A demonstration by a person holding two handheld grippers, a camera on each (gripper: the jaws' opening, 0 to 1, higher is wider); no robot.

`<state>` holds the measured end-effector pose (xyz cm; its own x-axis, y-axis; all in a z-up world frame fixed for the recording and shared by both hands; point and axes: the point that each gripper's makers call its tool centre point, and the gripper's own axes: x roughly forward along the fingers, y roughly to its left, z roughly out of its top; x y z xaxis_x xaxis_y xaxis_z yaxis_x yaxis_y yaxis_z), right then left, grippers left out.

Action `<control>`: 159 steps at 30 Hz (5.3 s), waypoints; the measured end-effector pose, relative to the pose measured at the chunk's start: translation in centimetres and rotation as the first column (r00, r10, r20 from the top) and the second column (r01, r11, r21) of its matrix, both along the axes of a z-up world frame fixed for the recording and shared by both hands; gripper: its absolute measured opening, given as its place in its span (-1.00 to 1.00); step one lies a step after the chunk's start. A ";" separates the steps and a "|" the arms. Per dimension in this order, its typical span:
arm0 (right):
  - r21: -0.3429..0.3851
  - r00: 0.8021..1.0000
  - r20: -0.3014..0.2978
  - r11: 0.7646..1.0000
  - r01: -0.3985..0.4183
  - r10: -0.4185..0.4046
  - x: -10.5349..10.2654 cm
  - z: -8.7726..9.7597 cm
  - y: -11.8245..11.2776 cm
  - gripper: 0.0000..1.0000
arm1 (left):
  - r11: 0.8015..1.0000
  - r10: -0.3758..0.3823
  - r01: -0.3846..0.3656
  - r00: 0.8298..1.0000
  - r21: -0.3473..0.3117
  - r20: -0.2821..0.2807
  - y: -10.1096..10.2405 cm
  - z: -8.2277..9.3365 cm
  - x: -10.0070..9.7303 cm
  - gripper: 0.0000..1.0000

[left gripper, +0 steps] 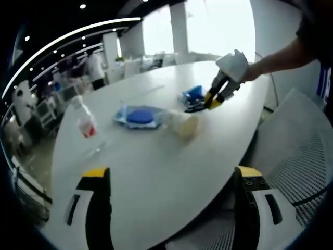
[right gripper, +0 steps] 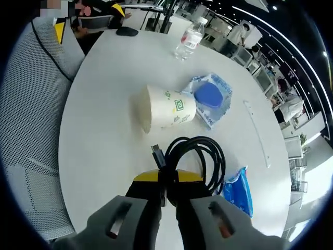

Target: Arrange the tabletop items into an orderly group along one side of the table until the central work area is clear of visible clutter.

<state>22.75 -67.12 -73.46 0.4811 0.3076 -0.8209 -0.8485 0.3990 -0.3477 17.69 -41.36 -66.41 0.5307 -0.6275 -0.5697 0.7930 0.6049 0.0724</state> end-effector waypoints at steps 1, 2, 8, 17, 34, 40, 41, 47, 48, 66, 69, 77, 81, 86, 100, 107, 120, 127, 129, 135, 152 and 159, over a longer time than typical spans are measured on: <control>0.001 1.000 -0.006 1.000 -0.001 0.001 -0.1 -0.2 0.0 -0.88 | 1.000 0.001 -0.001 1.000 0.000 0.000 0.0 0.0 0.0 0.91; 0.002 1.000 -0.009 1.000 -0.001 0.001 -0.1 -0.4 0.0 -0.88 | 1.000 0.002 -0.002 1.000 -0.001 -0.001 0.0 0.0 0.0 0.91; 0.013 0.998 -0.055 1.000 -0.010 0.010 -0.6 -1.6 0.0 -0.87 | 1.000 0.006 -0.006 1.000 0.001 -0.004 0.1 0.0 0.0 0.90; -0.009 0.991 -0.117 0.998 -0.063 0.061 -1.7 -3.4 0.1 -0.85 | 1.000 0.009 -0.009 1.000 0.005 -0.005 0.1 -0.1 0.0 0.90; -0.017 0.989 -0.136 0.998 -0.062 0.059 -2.7 -2.8 0.4 -0.46 | 1.000 -0.022 0.022 1.000 -0.016 -0.011 -0.5 0.0 -0.5 0.91; 0.004 0.994 -0.108 1.000 -0.015 0.016 -2.4 -1.8 0.1 -0.38 | 0.999 -0.031 0.031 0.999 -0.010 -0.010 -0.5 0.0 -0.6 0.91; 0.003 0.995 -0.104 1.000 -0.012 0.013 -2.5 -1.7 0.1 -0.37 | 0.999 -0.031 0.031 0.999 -0.010 -0.011 -0.5 0.0 -0.7 0.91; -0.014 0.995 -0.098 1.000 -0.018 0.016 -3.3 -1.5 0.3 -0.28 | 0.999 -0.031 0.031 1.000 -0.012 0.000 -0.6 0.1 -0.8 0.92; -0.018 0.995 -0.094 1.000 -0.017 0.016 -3.5 -1.4 0.4 -0.26 | 1.000 -0.026 0.026 1.000 -0.013 0.001 -0.5 0.1 -0.7 0.92; -0.014 0.989 -0.101 0.994 0.105 -0.106 -4.7 -0.1 -0.8 0.11 | 0.999 -0.032 0.033 0.999 0.029 -0.010 -0.1 -0.4 -1.0 0.91; 0.035 0.975 -0.114 0.980 0.198 -0.193 -4.9 0.3 -1.1 0.16 | 1.000 -0.014 0.015 1.000 0.023 -0.018 0.0 -0.4 -0.7 0.91; 0.164 0.910 -0.166 0.900 0.405 -0.379 -6.1 1.1 -1.1 0.34 | 0.998 -0.055 0.056 0.998 0.017 -0.030 -0.6 -0.1 -1.0 0.83; 0.208 0.882 -0.162 0.858 0.470 -0.444 -6.3 1.5 -1.2 0.42 | 0.997 -0.065 0.066 0.997 0.035 -0.031 -0.6 0.0 -0.3 0.83; 0.217 0.879 -0.147 0.853 0.476 -0.453 -6.6 1.7 -1.0 0.48 | 0.998 -0.056 0.057 0.998 0.011 -0.031 -1.1 0.9 1.1 0.83; 0.310 0.827 -0.137 0.770 0.558 -0.545 -5.8 3.5 -0.7 0.52 | 0.995 -0.101 0.101 0.995 0.024 -0.007 -3.5 2.5 4.2 0.79; 0.385 0.772 -0.150 0.683 0.621 -0.618 -4.9 4.6 -0.5 0.59 | 0.991 -0.126 0.126 0.992 0.038 -0.007 -4.9 3.5 6.7 0.78; 0.507 0.639 -0.255 0.462 0.728 -0.726 -3.7 6.2 -1.2 0.62 | 0.983 -0.162 0.159 0.986 0.089 0.035 -7.9 5.9 12.4 0.75; 0.536 0.600 -0.310 0.386 0.751 -0.737 -3.3 6.2 -0.9 0.60 | 0.977 -0.187 0.181 0.982 0.114 0.039 -9.7 6.4 14.8 0.72; 0.541 0.597 -0.320 0.376 0.753 -0.736 -3.2 6.2 -0.7 0.60 | 0.976 -0.191 0.185 0.981 0.115 0.043 -10.2 6.6 15.5 0.72; 0.552 0.570 -0.356 0.326 0.767 -0.741 -2.8 6.1 -0.7 0.59 | 0.971 -0.206 0.198 0.977 0.136 0.050 -11.4 6.9 17.5 0.71; 0.604 0.560 -0.421 0.240 0.760 -0.714 0.3 6.6 -0.2 0.50 | 0.948 -0.227 0.213 0.973 0.236 0.035 -12.5 6.2 22.7 0.67; 0.612 0.545 -0.457 0.197 0.766 -0.703 1.7 6.6 0.1 0.44 | 0.932 -0.235 0.224 0.972 0.286 0.003 -12.6 5.2 24.8 0.61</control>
<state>24.48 -67.06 -66.83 0.7773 0.2834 -0.5617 -0.0387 0.9127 0.4069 42.49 -53.91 -61.23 0.4153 -0.5511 -0.7237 0.9012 0.3575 0.2448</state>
